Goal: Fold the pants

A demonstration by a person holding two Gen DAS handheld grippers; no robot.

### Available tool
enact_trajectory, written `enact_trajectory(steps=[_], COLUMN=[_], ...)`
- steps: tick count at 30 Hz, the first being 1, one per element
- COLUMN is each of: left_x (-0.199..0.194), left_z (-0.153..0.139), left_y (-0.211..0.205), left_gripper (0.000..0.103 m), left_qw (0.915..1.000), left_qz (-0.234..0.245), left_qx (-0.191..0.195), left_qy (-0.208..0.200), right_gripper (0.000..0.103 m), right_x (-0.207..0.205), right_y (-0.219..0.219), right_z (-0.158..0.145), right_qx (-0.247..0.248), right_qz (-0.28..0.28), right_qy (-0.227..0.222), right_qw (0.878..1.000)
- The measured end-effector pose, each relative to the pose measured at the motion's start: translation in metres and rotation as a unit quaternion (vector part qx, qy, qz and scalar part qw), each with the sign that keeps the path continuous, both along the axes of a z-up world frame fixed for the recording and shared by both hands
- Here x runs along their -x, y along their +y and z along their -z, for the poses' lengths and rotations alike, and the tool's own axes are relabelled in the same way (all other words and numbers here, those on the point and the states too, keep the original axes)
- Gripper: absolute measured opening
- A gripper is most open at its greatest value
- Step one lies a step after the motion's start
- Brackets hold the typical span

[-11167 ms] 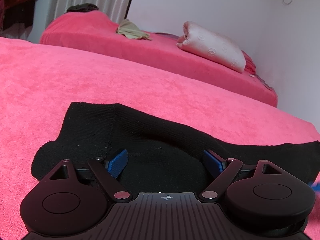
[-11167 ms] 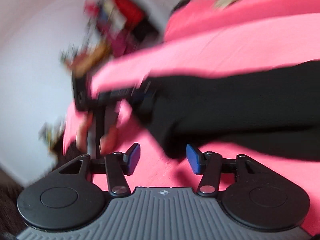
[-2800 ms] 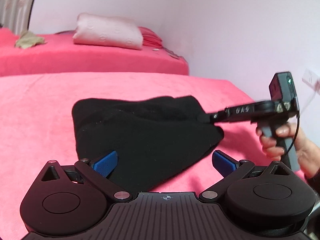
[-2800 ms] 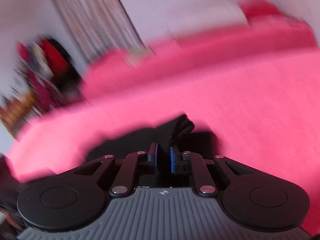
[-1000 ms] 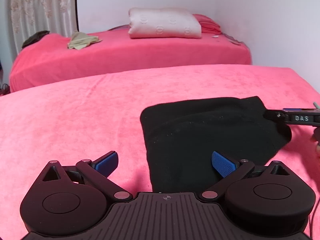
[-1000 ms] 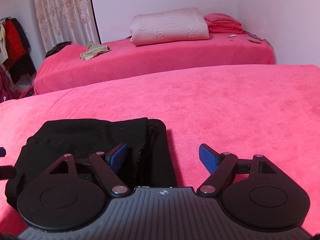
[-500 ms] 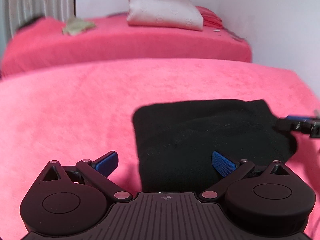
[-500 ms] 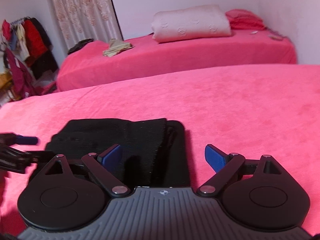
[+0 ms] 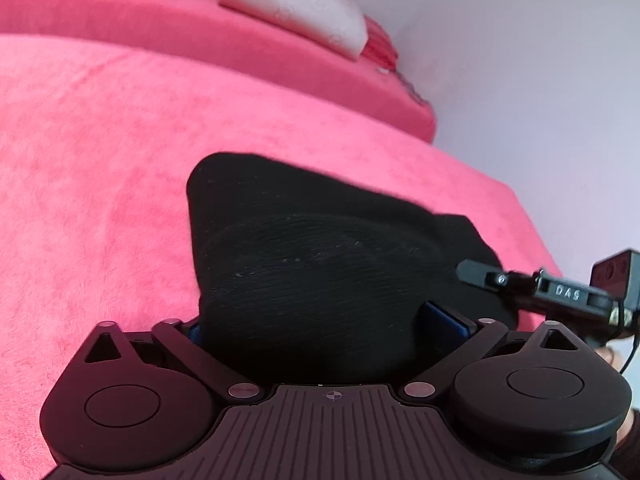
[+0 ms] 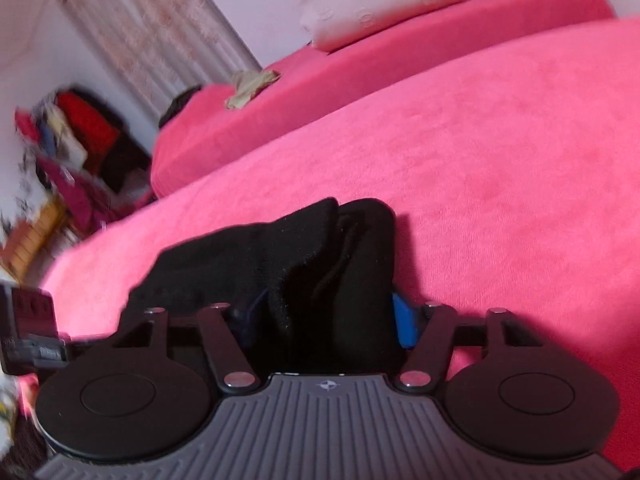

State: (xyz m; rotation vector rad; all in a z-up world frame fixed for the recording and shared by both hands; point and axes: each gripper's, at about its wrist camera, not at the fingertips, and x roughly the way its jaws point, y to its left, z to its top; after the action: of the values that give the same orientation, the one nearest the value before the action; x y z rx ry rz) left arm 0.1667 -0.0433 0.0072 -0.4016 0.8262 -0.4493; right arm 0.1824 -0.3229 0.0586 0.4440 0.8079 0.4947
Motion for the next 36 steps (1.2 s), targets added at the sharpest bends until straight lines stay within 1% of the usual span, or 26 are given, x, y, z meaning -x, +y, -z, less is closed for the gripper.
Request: enact_trajectory(steps=[1, 4, 6, 8, 10, 11, 12, 13, 14, 15, 16, 17, 18, 19, 20, 21, 22, 23, 25, 26, 27, 28, 31, 33, 34, 36], left_x=[0.001, -0.005, -0.017, -0.031, -0.048, -0.057, -0.068, -0.079, -0.093, -0.105, -0.116, -0.126, -0.128, -0.125, -0.122, -0.12, -0.117, -0.112, -0.099, -0.09, -0.083, -0.079, -0.059, -0.043, -0.038, -0.024], left_z=[-0.008, -0.036, -0.057, -0.077, -0.091, -0.093, -0.092, -0.086, -0.077, -0.064, -0.048, -0.031, -0.019, -0.014, -0.014, -0.015, -0.017, -0.021, -0.035, -0.041, -0.046, -0.049, -0.053, -0.05, -0.045, -0.04], left_y=[-0.002, -0.007, -0.014, -0.023, -0.033, -0.038, -0.044, -0.053, -0.061, -0.068, -0.072, -0.075, -0.072, -0.063, -0.055, -0.049, -0.044, -0.042, -0.039, -0.038, -0.037, -0.035, -0.041, -0.048, -0.054, -0.066], left_gripper=[0.103, 0.103, 0.103, 0.103, 0.103, 0.103, 0.103, 0.103, 0.103, 0.103, 0.103, 0.103, 0.103, 0.103, 0.103, 0.103, 0.103, 0.103, 0.103, 0.103, 0.103, 0.103, 0.103, 0.103, 0.103, 0.103], left_qw=[1.0, 0.9993, 0.9985, 0.9969, 0.9953, 0.9943, 0.9928, 0.9918, 0.9901, 0.9858, 0.9798, 0.9752, 0.9785, 0.9841, 0.9883, 0.9902, 0.9905, 0.9894, 0.9847, 0.9814, 0.9779, 0.9759, 0.9723, 0.9684, 0.9663, 0.9617], left_qz=[-0.002, 0.007, 0.015, 0.02, 0.013, 0.008, -0.002, -0.016, -0.033, -0.053, -0.071, -0.076, -0.073, -0.081, -0.084, -0.085, -0.087, -0.089, -0.099, -0.11, -0.122, -0.125, -0.123, -0.129, -0.132, -0.131], left_qx=[-0.004, -0.003, 0.0, -0.006, -0.017, -0.029, -0.049, -0.072, -0.102, -0.142, -0.181, -0.207, -0.193, -0.158, -0.128, -0.11, -0.106, -0.115, -0.141, -0.154, -0.167, -0.174, -0.191, -0.206, -0.214, -0.233], left_qy=[-0.007, -0.037, -0.053, -0.076, -0.094, -0.103, -0.109, -0.105, -0.091, -0.073, -0.046, -0.017, -0.006, -0.005, 0.001, 0.007, 0.006, -0.001, -0.024, -0.03, -0.033, -0.039, -0.053, -0.056, -0.056, -0.06], right_gripper=[0.046, 0.041, 0.04, 0.04, 0.04, 0.04, 0.041, 0.045, 0.055, 0.06, 0.069, 0.07, 0.069, 0.067, 0.07, 0.071, 0.074, 0.075, 0.077, 0.08, 0.079, 0.081, 0.086, 0.089, 0.093, 0.093], right_x=[0.003, 0.002, -0.005, -0.016, -0.034, -0.043, -0.051, -0.059, -0.068, -0.079, -0.088, -0.096, -0.101, -0.103, -0.099, -0.094, -0.091, -0.088, -0.083, -0.079, -0.071, -0.062, -0.039, -0.021, -0.013, 0.0], right_y=[-0.002, -0.011, -0.018, -0.025, -0.034, -0.037, -0.038, -0.04, -0.039, -0.038, -0.035, -0.033, -0.033, -0.033, -0.037, -0.044, -0.051, -0.058, -0.068, -0.075, -0.078, -0.078, -0.059, -0.036, -0.024, -0.001], right_z=[-0.003, -0.016, -0.034, -0.058, -0.08, -0.089, -0.094, -0.094, -0.088, -0.079, -0.066, -0.051, -0.036, -0.023, -0.014, -0.011, -0.011, -0.011, -0.015, -0.018, -0.023, -0.027, -0.035, -0.036, -0.035, -0.032], right_qx=[-0.007, -0.035, -0.042, -0.04, -0.046, -0.042, -0.034, -0.024, -0.011, 0.013, 0.044, 0.077, 0.104, 0.12, 0.113, 0.097, 0.09, 0.093, 0.125, 0.126, 0.127, 0.129, 0.152, 0.175, 0.185, 0.204], right_qz=[0.008, 0.024, 0.035, 0.045, 0.057, 0.062, 0.068, 0.077, 0.084, 0.092, 0.104, 0.114, 0.117, 0.119, 0.118, 0.122, 0.125, 0.131, 0.172, 0.194, 0.221, 0.233, 0.22, 0.21, 0.204, 0.184], right_qy=[-0.003, -0.006, -0.028, -0.06, -0.08, -0.094, -0.109, -0.116, -0.113, -0.102, -0.09, -0.071, -0.049, -0.029, -0.028, -0.038, -0.04, -0.039, -0.029, -0.022, -0.017, -0.016, -0.025, -0.029, -0.031, -0.039], right_qw=[1.0, 0.999, 0.998, 0.996, 0.994, 0.993, 0.991, 0.99, 0.99, 0.99, 0.99, 0.988, 0.986, 0.985, 0.986, 0.987, 0.987, 0.986, 0.977, 0.973, 0.967, 0.964, 0.963, 0.961, 0.961, 0.961])
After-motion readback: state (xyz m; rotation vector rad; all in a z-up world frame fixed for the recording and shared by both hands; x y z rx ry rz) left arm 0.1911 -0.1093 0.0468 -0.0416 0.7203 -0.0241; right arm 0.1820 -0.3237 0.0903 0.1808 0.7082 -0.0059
